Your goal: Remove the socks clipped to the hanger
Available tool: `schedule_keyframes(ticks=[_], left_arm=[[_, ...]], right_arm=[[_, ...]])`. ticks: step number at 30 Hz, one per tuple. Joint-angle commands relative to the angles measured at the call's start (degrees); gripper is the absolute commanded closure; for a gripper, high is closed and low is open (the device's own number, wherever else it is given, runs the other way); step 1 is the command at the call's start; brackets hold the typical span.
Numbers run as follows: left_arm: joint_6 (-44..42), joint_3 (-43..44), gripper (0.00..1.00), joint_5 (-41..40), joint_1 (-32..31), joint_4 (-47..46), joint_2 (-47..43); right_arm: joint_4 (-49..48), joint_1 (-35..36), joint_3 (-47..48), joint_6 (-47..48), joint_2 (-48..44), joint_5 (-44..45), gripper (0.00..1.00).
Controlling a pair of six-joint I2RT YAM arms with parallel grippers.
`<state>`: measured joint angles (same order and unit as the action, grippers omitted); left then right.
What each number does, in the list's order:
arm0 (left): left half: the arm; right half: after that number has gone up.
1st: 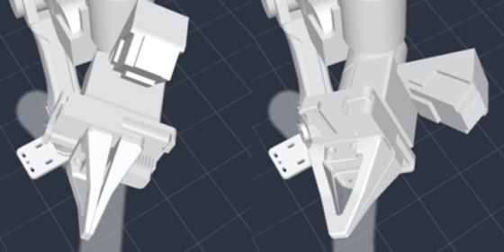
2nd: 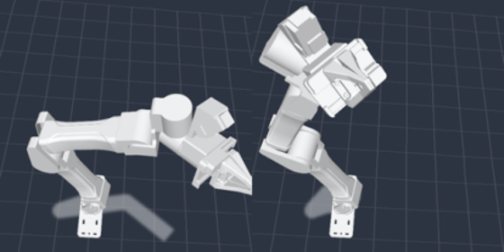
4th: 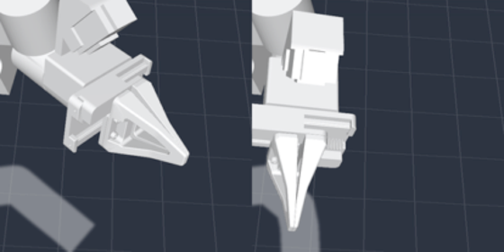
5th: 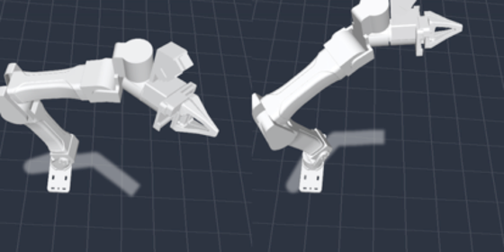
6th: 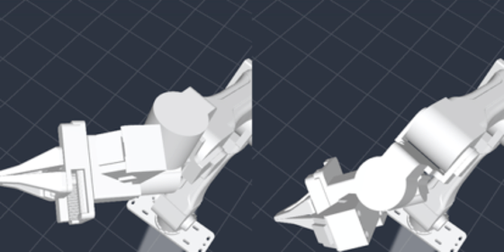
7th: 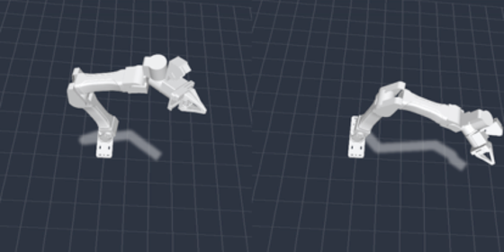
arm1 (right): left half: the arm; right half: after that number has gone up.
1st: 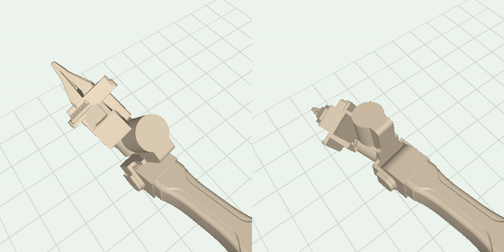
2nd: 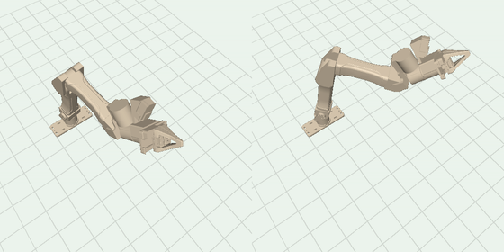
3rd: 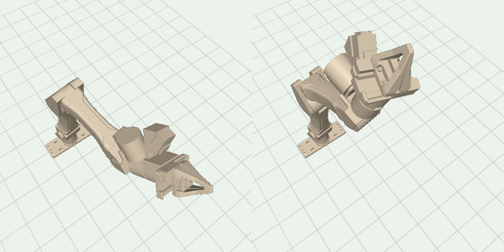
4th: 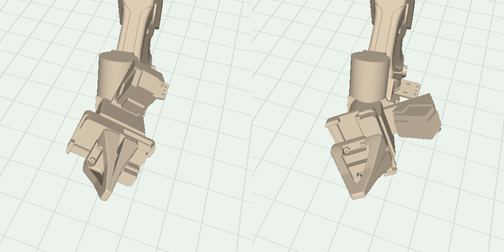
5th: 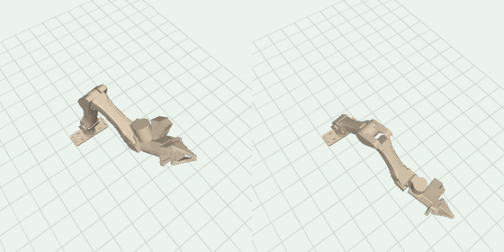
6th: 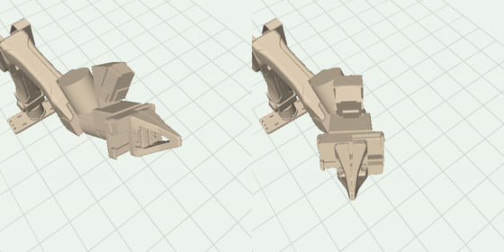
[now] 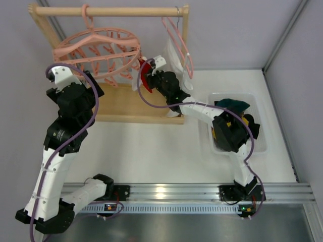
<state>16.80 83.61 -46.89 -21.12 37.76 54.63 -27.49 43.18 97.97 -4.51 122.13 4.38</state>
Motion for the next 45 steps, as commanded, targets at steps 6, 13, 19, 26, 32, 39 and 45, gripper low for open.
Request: schedule_keyframes(ticks=[6,13,19,26,32,39,45], left_arm=[[-0.01,-3.54,0.01,18.27,0.21,-0.05,-4.09],[1.83,-6.44,0.01,37.64,0.12,3.19,-10.95],[2.62,-9.95,0.01,44.16,0.21,5.49,-13.23],[4.91,-11.63,0.01,51.90,0.21,5.31,-13.67],[7.10,-9.70,0.01,53.75,0.21,5.13,-12.19],[11.93,-4.87,0.01,55.85,0.12,2.51,-8.84],[16.15,-2.23,0.02,57.35,0.21,-3.30,-3.93]], right_arm=[[-11.54,1.03,-13.32,-2.70,-12.51,3.59,1.00],[-9.08,4.37,-27.47,-6.19,-27.36,8.98,1.00],[-7.77,5.95,-37.67,-7.97,-38.18,10.82,1.00],[-5.65,7.10,-46.45,-8.49,-49.77,14.34,1.00],[-0.30,9.37,-45.87,-7.71,-53.05,11.35,1.00],[0.94,17.02,-41.90,-5.95,-49.01,15.72,1.00],[-1.16,22.74,-41.02,-7.79,-45.58,21.81,1.00]])
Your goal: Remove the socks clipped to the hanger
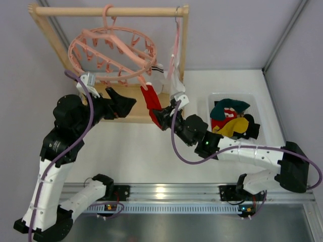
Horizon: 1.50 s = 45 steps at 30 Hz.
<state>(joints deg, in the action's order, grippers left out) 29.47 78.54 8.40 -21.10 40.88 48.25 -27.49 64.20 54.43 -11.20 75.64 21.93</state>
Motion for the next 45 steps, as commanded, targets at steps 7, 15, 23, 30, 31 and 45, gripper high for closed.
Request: schedule_keyframes(ticks=[7,15,23,30,31,45], left_arm=[[4.98,3.02,0.01,-1.02,0.10,-13.01,7.12],[0.24,-0.40,0.02,4.59,0.10,-23.56,9.93],[-1.44,-3.75,0.02,9.18,0.10,-28.32,10.72],[-4.51,-3.57,0.04,8.91,0.18,-29.28,11.08],[-4.60,-3.75,0.04,8.91,0.18,-29.46,11.08],[-0.03,-3.67,0.02,-12.79,0.10,-13.13,4.31]], right_arm=[[-3.01,3.73,2.34,-3.30,2.85,3.47,1.00],[-3.28,4.35,2.08,-5.14,3.64,-0.92,1.00],[-2.13,4.44,2.43,-5.59,3.55,-5.14,1.00],[-0.03,4.35,4.01,-5.50,3.12,-12.87,1.00],[0.06,4.44,4.01,-5.50,2.85,-12.97,1.00],[4.54,7.95,12.44,2.40,11.46,-6.57,1.00]])
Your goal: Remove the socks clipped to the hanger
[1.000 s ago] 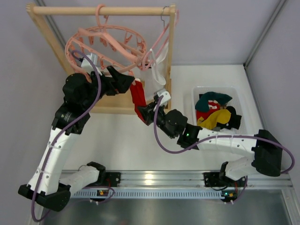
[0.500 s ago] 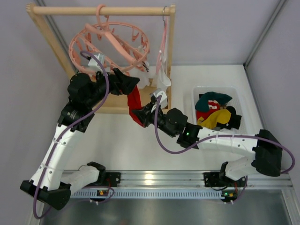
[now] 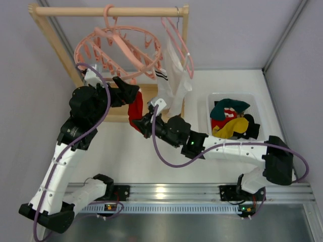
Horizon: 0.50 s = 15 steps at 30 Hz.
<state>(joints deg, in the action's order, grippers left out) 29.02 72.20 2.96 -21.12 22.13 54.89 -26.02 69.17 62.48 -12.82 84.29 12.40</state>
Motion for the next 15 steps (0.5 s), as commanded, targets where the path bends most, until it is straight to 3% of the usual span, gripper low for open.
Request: schedule_keyframes(ticks=[1,9,15], left_arm=[[0.25,3.11,0.01,-8.23,0.12,7.12,-2.77],[-4.75,9.52,0.02,-14.20,0.03,18.01,-3.39],[-8.88,17.35,0.01,-21.06,0.03,26.38,2.13]], right_arm=[[3.26,3.60,6.06,4.38,4.64,3.32,1.00],[7.30,7.38,17.14,10.88,15.37,13.41,1.00],[7.57,10.11,24.79,16.24,23.01,22.56,1.00]])
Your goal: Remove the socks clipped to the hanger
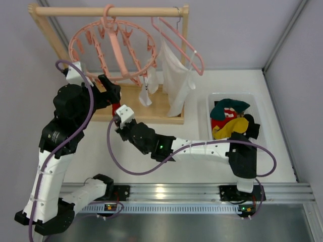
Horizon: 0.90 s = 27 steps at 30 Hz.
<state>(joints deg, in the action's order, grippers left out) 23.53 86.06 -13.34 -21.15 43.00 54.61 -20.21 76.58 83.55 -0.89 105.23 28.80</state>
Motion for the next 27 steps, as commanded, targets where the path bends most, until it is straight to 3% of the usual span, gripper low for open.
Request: schedule_keyframes(ticks=[1,8,15,27], left_arm=[[-3.75,4.28,0.01,-5.98,0.14,7.17,3.21],[-6.74,9.38,0.02,-12.84,-0.38,12.62,8.67],[-8.06,10.70,0.02,-17.59,-2.32,14.83,9.81],[-8.68,12.46,0.06,-25.50,-4.95,15.36,14.73]], right_arm=[[1.23,2.96,4.68,4.75,3.39,6.71,1.00],[-6.16,4.28,6.71,8.26,8.49,10.22,1.00],[-3.26,5.16,16.19,12.22,15.79,9.88,1.00],[-1.94,6.48,22.88,18.11,21.50,9.35,1.00]])
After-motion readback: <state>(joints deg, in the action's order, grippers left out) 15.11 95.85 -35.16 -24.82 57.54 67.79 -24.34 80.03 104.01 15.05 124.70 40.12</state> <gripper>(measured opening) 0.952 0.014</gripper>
